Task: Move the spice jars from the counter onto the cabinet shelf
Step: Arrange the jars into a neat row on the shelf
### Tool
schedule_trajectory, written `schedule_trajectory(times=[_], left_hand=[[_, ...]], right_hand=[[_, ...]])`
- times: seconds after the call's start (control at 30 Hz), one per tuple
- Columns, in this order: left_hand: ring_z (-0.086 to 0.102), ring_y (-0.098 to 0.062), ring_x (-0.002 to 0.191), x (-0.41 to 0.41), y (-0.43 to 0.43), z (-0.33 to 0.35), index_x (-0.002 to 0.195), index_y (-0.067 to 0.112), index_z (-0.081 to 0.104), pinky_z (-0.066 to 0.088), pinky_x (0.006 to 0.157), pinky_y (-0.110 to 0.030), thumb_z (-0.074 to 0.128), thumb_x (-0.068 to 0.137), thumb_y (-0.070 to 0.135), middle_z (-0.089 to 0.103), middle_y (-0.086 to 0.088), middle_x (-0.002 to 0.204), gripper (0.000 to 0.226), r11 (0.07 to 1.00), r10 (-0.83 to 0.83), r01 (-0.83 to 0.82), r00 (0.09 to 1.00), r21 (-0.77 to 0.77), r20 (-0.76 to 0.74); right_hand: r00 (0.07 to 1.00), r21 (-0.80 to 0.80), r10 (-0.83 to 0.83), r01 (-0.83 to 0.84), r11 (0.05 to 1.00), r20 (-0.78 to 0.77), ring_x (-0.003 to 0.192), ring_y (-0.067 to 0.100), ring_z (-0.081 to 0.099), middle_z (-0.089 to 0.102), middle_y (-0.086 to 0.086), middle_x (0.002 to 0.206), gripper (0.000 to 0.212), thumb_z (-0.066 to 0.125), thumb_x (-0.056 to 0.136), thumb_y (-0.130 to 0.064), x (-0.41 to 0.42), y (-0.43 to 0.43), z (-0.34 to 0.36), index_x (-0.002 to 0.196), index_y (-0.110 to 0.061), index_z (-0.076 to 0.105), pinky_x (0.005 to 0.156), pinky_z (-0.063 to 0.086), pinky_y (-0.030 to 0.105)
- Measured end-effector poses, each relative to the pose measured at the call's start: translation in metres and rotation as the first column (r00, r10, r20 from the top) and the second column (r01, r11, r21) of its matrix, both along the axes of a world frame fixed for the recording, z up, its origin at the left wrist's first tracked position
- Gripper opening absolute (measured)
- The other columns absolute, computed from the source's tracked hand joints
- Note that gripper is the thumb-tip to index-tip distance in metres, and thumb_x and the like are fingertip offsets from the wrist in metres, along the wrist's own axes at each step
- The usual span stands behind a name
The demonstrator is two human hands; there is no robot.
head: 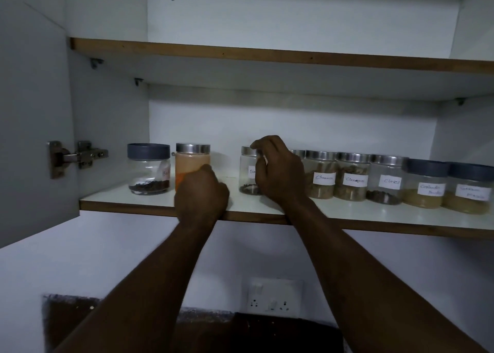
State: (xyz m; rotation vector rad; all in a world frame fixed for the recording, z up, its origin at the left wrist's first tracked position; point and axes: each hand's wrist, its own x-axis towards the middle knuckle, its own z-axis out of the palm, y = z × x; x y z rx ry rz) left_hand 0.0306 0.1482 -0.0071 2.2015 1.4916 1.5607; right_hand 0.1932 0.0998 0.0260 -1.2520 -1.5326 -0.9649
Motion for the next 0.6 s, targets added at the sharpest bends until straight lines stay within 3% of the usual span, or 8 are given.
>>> schedule_trajectory(times=[0.1,0.17,0.23,0.3,0.37,0.43,0.53,0.6], left_hand=[[0.066,-0.031,0.084,-0.032,0.012,-0.002,0.104,0.005,0.064,0.052,0.071,-0.037,0.069,0.091,0.026,0.070,-0.013,0.094,0.025,0.999,0.051,-0.051,0.999,-0.002,0.010],[0.065,-0.035,0.099,-0.040,0.017,0.001,0.119,0.003,0.058,0.053,0.082,-0.042,0.080,0.083,0.031,0.066,-0.017,0.112,0.050,0.997,0.026,-0.022,0.998,-0.068,0.058],[0.062,-0.039,0.109,-0.039,0.019,0.003,0.133,0.002,0.046,0.053,0.089,-0.047,0.087,0.076,0.040,0.058,-0.019,0.126,0.080,0.992,0.032,-0.022,0.997,-0.124,0.076],[0.060,-0.041,0.114,-0.035,0.020,0.003,0.140,0.003,0.038,0.052,0.090,-0.047,0.089,0.072,0.046,0.052,-0.020,0.133,0.094,0.988,0.058,-0.047,0.996,-0.148,0.069],[0.059,-0.041,0.117,-0.033,0.025,0.002,0.143,0.005,0.034,0.052,0.091,-0.047,0.088,0.072,0.049,0.051,-0.020,0.137,0.099,0.982,0.074,-0.064,0.996,-0.177,0.051],[0.058,-0.040,0.120,-0.032,0.026,0.003,0.146,0.006,0.032,0.052,0.093,-0.047,0.088,0.072,0.050,0.050,-0.020,0.140,0.103,0.978,0.081,-0.073,0.996,-0.198,0.031],[0.060,-0.039,0.119,-0.031,0.026,0.003,0.145,0.007,0.033,0.052,0.091,-0.045,0.088,0.072,0.049,0.052,-0.018,0.138,0.100,0.980,0.087,-0.085,0.996,-0.179,0.005],[0.061,-0.037,0.115,-0.030,0.027,0.002,0.142,0.008,0.035,0.052,0.087,-0.044,0.086,0.074,0.050,0.055,-0.017,0.134,0.095,0.983,0.086,-0.087,0.996,-0.164,-0.013]], right_hand=[[0.996,-0.014,0.050,-0.049,0.999,0.070,0.088,0.019,0.067,0.065,0.000,0.116,0.028,0.061,0.087,-0.009,-0.006,0.001,-0.002,0.113,-0.014,0.069,0.063,0.055,0.033],[0.995,-0.091,0.057,-0.049,0.995,0.085,0.090,0.019,0.067,0.063,-0.002,0.124,0.035,0.061,0.087,-0.012,-0.012,0.005,-0.004,0.121,-0.018,0.065,0.067,0.055,0.032],[0.997,-0.241,0.057,-0.042,0.970,0.053,0.098,0.022,0.067,0.055,-0.003,0.143,0.056,0.061,0.085,-0.013,-0.022,0.012,-0.005,0.139,-0.022,0.054,0.081,0.057,0.036],[0.999,-0.400,0.049,-0.043,0.915,0.005,0.114,0.027,0.064,0.038,-0.003,0.161,0.080,0.061,0.083,-0.010,-0.035,0.023,-0.003,0.156,-0.027,0.033,0.092,0.056,0.040],[0.999,-0.489,0.046,-0.053,0.870,-0.026,0.115,0.030,0.064,0.026,-0.003,0.168,0.095,0.062,0.080,-0.006,-0.049,0.034,0.002,0.162,-0.030,0.019,0.088,0.057,0.040],[0.995,-0.515,0.059,-0.092,0.852,-0.081,0.118,0.031,0.063,0.023,-0.001,0.169,0.096,0.064,0.082,-0.006,-0.057,0.044,0.005,0.163,-0.027,0.017,0.090,0.057,0.041],[0.977,-0.493,0.104,-0.185,0.850,-0.187,0.140,0.029,0.047,0.031,0.005,0.166,0.082,0.061,0.087,-0.006,-0.063,0.057,0.001,0.160,-0.019,0.027,0.112,0.044,0.044],[0.975,-0.423,0.114,-0.186,0.887,-0.191,0.136,0.028,0.050,0.042,0.006,0.159,0.073,0.061,0.087,-0.005,-0.063,0.060,-0.001,0.155,-0.016,0.037,0.110,0.046,0.043]])
